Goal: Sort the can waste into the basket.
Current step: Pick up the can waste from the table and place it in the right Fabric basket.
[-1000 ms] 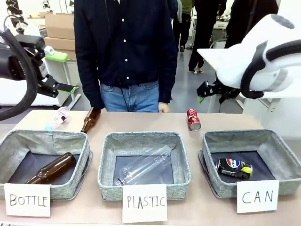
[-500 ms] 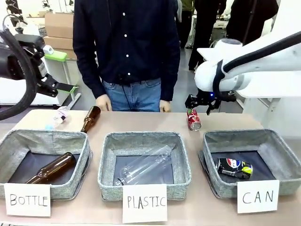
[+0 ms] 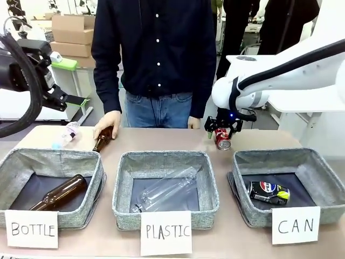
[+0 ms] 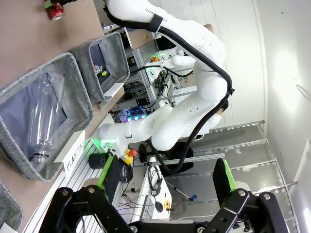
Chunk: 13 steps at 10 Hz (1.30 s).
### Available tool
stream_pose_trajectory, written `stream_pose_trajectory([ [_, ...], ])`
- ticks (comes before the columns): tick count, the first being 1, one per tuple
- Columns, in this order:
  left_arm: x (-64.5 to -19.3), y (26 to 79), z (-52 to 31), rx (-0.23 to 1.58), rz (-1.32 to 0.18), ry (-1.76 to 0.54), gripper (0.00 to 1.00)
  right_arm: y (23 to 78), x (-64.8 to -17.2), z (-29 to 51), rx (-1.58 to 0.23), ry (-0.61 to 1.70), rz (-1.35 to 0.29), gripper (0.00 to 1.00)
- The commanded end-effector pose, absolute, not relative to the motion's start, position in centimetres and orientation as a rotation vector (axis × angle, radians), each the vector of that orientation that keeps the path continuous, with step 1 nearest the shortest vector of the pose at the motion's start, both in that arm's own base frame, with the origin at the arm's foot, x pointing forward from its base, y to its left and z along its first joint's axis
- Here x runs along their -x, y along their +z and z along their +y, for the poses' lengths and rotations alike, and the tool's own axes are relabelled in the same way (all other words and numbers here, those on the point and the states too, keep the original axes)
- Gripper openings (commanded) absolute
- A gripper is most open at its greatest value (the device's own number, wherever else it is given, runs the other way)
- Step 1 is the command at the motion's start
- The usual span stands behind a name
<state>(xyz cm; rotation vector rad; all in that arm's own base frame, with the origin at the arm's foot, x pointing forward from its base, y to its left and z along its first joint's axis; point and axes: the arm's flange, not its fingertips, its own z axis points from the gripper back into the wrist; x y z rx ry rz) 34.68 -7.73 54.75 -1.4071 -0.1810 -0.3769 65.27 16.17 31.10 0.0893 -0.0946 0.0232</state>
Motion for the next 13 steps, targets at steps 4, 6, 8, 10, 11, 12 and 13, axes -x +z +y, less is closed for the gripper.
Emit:
stream_pose_trajectory([
  [4, -34.59, 55.14, -7.87, 1.428, -0.188, -0.378, 1.00, 30.63, -65.84, 16.54, -0.002, -0.026, -0.071, 1.00],
  [6, -34.59, 55.14, -7.87, 1.428, -0.188, -0.378, 1.00, 30.72, -65.81, 16.54, -0.009, -0.022, -0.069, 0.80],
  [8, -34.59, 55.14, -7.87, 1.428, -0.188, -0.378, 1.00, 30.69, -65.82, 16.50, -0.006, -0.026, -0.067, 0.75],
  [10, -34.59, 55.14, -7.87, 1.428, -0.188, -0.378, 1.00, 30.85, -65.75, 16.36, -0.008, -0.028, -0.069, 0.55],
  [11, -34.59, 55.14, -7.87, 1.428, -0.188, -0.378, 1.00, 30.89, -65.76, 16.26, -0.009, -0.029, -0.074, 0.21],
  [12, -34.59, 55.14, -7.87, 1.428, -0.188, -0.378, 1.00, 30.93, -65.77, 16.21, -0.012, -0.029, -0.076, 0.36],
  [13, -34.59, 55.14, -7.87, 1.428, -0.188, -0.378, 1.00, 30.94, -65.77, 16.19, -0.010, -0.033, -0.076, 0.02],
])
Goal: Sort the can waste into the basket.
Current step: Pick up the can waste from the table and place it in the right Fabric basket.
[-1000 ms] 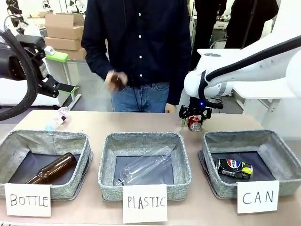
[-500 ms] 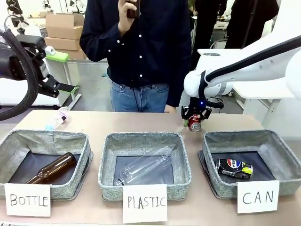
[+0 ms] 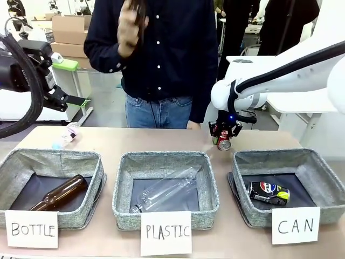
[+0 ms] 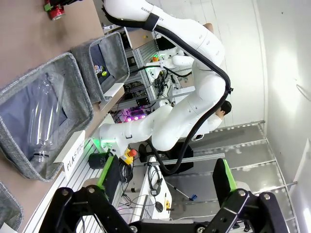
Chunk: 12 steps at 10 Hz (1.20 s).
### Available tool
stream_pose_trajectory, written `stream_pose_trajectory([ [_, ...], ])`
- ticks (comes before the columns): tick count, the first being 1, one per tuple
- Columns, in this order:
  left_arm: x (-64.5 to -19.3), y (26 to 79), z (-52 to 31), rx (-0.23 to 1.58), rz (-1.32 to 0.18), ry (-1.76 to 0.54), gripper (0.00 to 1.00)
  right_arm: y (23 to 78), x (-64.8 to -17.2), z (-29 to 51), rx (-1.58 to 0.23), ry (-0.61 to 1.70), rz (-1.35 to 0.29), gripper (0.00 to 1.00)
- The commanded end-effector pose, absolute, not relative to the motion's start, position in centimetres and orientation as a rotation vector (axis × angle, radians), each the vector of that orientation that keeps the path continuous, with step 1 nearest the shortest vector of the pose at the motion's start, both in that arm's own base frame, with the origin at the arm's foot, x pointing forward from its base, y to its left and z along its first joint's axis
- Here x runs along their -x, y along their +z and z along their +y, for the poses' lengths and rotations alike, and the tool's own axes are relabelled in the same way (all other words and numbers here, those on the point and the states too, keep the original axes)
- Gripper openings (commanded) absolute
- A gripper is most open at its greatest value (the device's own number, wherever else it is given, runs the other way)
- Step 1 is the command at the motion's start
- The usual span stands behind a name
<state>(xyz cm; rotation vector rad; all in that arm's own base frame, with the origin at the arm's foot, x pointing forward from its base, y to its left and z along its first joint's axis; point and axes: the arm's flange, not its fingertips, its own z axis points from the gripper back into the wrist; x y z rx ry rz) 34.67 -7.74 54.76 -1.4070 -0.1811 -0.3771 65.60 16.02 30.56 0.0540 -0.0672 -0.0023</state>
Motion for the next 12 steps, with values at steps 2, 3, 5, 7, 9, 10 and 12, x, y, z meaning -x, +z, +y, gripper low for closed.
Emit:
stream_pose_trajectory([
  [2, -34.6, 55.1, -7.9, 1.428, -0.188, -0.378, 1.00, 31.0, -65.7, 16.0, -0.010, -0.023, -0.081, 0.00],
  [3, -34.6, 55.1, -7.9, 1.428, -0.188, -0.378, 1.00, 31.2, -65.7, 15.9, -0.009, -0.027, -0.084, 0.00],
  [5, -34.6, 55.1, -7.9, 1.428, -0.188, -0.378, 1.00, 32.9, -64.5, 15.4, -0.028, -0.009, -0.084, 0.00],
  [7, -34.6, 55.1, -7.9, 1.428, -0.188, -0.378, 1.00, 40.3, -58.9, 14.0, -0.117, 0.046, -0.073, 0.00],
  [9, -34.6, 55.1, -7.9, 1.428, -0.188, -0.378, 1.00, 46.2, -51.0, 12.0, -0.135, 0.140, -0.042, 0.00],
  [10, -34.6, 55.1, -7.9, 1.428, -0.188, -0.378, 1.00, 48.2, -46.7, 10.3, -0.171, 0.193, -0.020, 0.00],
  [12, -34.6, 55.1, -7.9, 1.428, -0.188, -0.378, 1.00, 48.3, -40.2, 7.4, -0.184, 0.284, 0.052, 0.00],
])
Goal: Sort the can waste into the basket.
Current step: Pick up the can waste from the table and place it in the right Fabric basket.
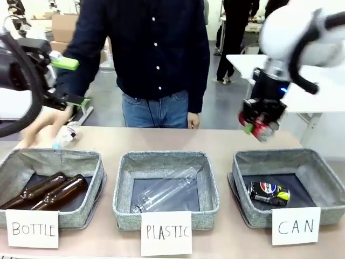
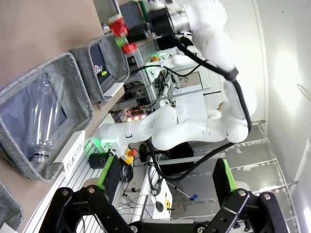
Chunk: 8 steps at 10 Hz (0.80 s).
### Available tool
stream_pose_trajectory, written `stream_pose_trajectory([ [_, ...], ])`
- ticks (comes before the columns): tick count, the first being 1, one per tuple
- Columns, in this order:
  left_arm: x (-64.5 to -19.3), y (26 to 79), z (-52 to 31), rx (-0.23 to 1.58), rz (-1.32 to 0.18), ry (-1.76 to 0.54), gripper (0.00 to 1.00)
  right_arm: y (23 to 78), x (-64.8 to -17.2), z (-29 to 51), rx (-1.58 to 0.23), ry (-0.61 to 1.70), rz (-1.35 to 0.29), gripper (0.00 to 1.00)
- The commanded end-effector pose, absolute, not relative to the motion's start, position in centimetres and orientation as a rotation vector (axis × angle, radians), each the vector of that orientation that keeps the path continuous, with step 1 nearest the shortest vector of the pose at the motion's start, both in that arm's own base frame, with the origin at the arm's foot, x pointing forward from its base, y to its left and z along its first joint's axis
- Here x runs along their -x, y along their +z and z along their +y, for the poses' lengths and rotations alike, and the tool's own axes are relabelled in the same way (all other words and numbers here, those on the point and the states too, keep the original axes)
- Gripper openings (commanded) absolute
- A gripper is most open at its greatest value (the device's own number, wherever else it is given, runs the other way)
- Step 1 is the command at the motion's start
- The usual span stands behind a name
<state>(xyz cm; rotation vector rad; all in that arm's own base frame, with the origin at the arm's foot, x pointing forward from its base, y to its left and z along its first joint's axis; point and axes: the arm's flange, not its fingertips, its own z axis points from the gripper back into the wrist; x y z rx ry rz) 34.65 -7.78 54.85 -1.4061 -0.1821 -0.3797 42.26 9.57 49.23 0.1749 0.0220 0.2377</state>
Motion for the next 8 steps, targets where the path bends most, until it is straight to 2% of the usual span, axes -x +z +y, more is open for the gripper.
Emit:
stream_pose_trajectory([
  [1, -34.6, 55.1, -7.9, 1.428, -0.188, -0.378, 1.00, 47.5, -37.6, 6.1, -0.190, 0.336, 0.048, 0.00],
  [3, -34.6, 55.1, -7.9, 1.428, -0.188, -0.378, 1.00, 45.8, -34.7, 4.0, -0.248, 0.333, 0.013, 0.00],
  [7, -34.6, 55.1, -7.9, 1.428, -0.188, -0.378, 1.00, 44.6, -34.0, 3.6, -0.269, 0.351, 0.002, 0.00],
  [8, -34.6, 55.1, -7.9, 1.428, -0.188, -0.378, 1.00, 44.5, -34.0, 3.7, -0.292, 0.346, 0.001, 0.93],
])
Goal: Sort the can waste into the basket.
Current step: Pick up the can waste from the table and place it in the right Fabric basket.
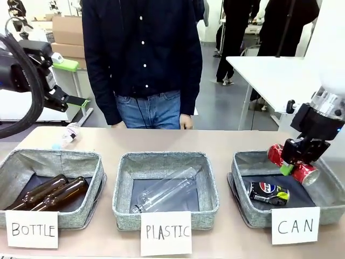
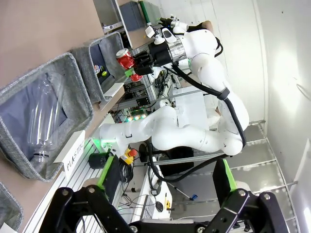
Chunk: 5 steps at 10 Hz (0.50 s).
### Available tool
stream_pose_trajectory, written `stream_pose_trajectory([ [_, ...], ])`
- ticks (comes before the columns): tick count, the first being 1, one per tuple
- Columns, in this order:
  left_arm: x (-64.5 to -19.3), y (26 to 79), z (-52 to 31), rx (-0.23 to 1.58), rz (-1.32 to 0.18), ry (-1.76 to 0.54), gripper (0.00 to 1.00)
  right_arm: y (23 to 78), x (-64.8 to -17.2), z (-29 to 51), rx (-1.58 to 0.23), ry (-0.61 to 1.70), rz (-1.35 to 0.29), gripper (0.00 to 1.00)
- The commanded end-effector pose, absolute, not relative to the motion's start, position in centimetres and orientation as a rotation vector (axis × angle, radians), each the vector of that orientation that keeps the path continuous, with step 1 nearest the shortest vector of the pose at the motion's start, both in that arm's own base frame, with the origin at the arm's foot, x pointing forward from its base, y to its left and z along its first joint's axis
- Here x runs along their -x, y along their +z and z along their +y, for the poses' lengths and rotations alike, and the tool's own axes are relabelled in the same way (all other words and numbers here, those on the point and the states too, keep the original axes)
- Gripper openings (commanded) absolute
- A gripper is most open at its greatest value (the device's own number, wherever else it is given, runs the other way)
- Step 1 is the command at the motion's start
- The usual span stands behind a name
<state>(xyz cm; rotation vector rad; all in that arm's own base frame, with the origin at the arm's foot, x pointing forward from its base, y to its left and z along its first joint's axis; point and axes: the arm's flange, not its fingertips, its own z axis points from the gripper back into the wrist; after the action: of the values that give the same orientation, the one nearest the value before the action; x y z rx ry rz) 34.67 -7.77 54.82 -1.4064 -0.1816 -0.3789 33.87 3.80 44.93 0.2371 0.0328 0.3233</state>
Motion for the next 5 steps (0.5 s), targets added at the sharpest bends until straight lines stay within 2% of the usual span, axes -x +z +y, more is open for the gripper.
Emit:
stream_pose_trajectory([
  [1, -34.59, 55.14, -7.87, 1.428, -0.188, -0.378, 1.00, 44.36, -33.75, 3.84, -0.297, 0.339, -0.009, 1.00],
  [5, -34.59, 55.14, -7.87, 1.428, -0.188, -0.378, 1.00, 44.43, -32.91, 4.07, -0.326, 0.341, -0.045, 1.00],
])
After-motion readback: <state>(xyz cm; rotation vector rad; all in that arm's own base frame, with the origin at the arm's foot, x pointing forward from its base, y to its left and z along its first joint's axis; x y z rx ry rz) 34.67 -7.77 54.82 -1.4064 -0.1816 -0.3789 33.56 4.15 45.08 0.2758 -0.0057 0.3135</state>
